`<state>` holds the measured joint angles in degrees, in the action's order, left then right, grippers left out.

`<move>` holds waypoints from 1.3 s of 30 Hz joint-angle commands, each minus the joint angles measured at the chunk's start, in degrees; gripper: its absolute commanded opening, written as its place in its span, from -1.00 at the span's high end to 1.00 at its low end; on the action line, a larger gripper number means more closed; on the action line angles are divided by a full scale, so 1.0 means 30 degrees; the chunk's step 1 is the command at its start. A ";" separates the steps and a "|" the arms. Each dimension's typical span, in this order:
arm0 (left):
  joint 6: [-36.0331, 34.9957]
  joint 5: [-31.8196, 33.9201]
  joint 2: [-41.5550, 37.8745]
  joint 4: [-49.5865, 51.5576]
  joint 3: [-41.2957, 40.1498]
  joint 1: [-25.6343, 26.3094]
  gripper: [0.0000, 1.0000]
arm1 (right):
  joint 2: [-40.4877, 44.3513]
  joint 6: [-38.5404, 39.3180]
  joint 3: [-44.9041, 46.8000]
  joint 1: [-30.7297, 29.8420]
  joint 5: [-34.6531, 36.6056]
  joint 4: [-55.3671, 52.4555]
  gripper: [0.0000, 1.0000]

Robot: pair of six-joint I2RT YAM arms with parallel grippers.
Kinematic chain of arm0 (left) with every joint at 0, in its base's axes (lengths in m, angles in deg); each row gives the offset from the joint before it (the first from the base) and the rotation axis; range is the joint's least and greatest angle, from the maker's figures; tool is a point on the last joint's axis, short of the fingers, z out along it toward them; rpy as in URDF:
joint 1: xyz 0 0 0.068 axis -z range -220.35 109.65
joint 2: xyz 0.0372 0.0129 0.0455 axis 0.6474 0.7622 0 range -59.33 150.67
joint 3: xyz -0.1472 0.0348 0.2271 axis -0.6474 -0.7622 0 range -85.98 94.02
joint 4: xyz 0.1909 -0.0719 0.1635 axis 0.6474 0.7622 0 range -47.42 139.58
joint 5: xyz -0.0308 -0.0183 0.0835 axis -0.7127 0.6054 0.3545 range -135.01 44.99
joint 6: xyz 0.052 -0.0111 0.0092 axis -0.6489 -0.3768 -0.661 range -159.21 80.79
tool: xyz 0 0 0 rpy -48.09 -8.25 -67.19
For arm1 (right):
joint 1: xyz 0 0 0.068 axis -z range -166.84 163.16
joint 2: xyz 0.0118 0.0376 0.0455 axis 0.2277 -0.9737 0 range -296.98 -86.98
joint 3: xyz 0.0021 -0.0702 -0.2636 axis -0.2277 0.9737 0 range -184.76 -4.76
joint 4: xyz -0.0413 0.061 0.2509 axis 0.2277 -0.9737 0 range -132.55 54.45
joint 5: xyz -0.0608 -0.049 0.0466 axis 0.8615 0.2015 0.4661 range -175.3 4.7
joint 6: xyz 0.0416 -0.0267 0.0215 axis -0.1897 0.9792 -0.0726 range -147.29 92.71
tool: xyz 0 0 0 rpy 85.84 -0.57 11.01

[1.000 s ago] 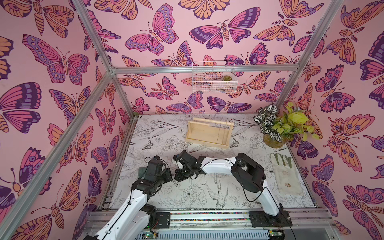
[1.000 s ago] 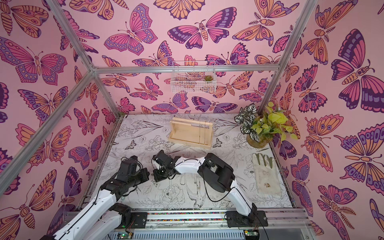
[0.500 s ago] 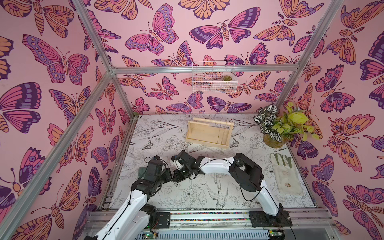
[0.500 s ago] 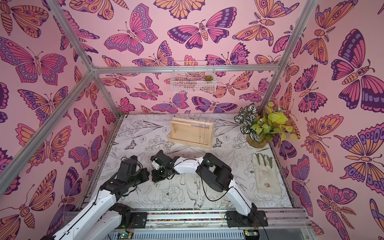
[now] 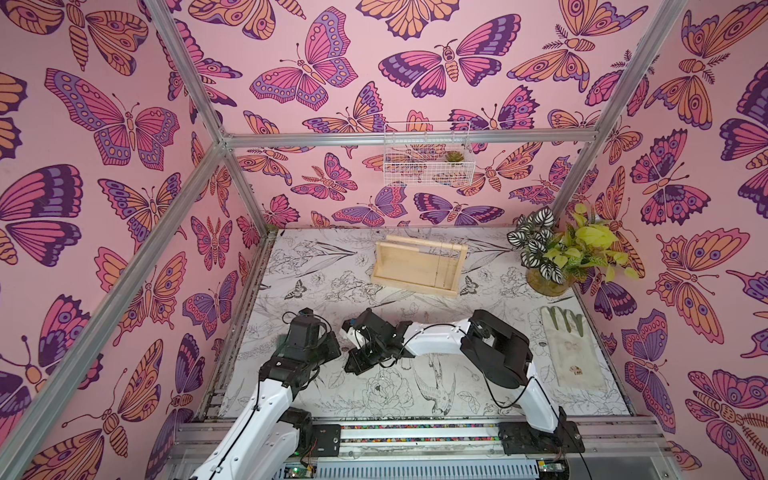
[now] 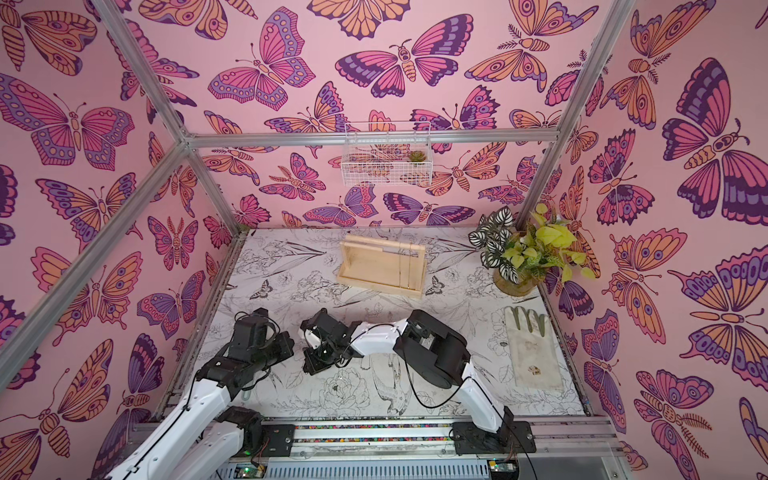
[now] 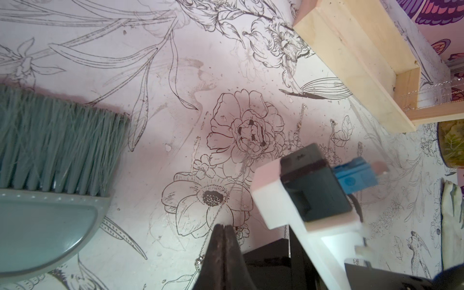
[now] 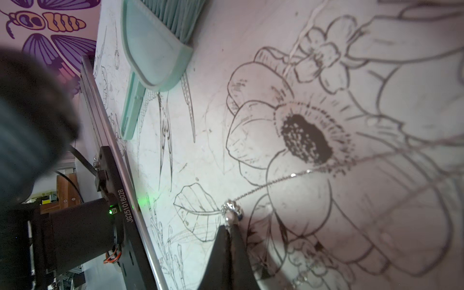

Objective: Take the necklace off the jewelry display stand
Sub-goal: Adjust the necklace at the center of the board.

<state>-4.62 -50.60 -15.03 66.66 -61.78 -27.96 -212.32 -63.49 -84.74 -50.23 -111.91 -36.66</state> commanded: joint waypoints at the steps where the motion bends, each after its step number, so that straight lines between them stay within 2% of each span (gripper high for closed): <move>1: -0.0103 -0.0057 0.0041 0.0334 0.0235 -0.0124 1.00 | -0.0044 -0.0265 0.1065 -0.0413 0.0441 -0.1137 1.00; 20: -0.0091 -0.0043 -0.0102 0.0266 -0.0099 -0.0143 1.00 | 0.1771 -0.0702 0.4183 -0.0951 0.0981 -0.0227 1.00; 25: -0.0096 -0.0214 0.0715 -0.0344 0.0015 -0.0127 1.00 | 0.2917 0.1141 0.2546 -0.0588 0.1537 -0.1183 1.00; 32: 0.0422 -0.1001 0.1771 -0.1112 0.0628 -0.0143 1.00 | 0.5915 0.2945 0.0160 0.0746 0.2586 -0.3810 1.00; 35: 0.0352 -0.1507 0.2862 -0.1646 0.1314 -0.0114 1.00 | 0.7309 0.3214 0.0594 0.1520 0.3031 -0.4866 1.00; 39: -0.0423 -0.2457 0.6417 -0.2149 0.3029 0.0129 1.00 | 0.9844 0.3229 0.2871 0.2935 0.3437 -0.5267 1.00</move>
<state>-4.27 -55.04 -1.24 62.61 -55.72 -27.94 -185.70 -55.36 -80.74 -43.96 -103.93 -47.17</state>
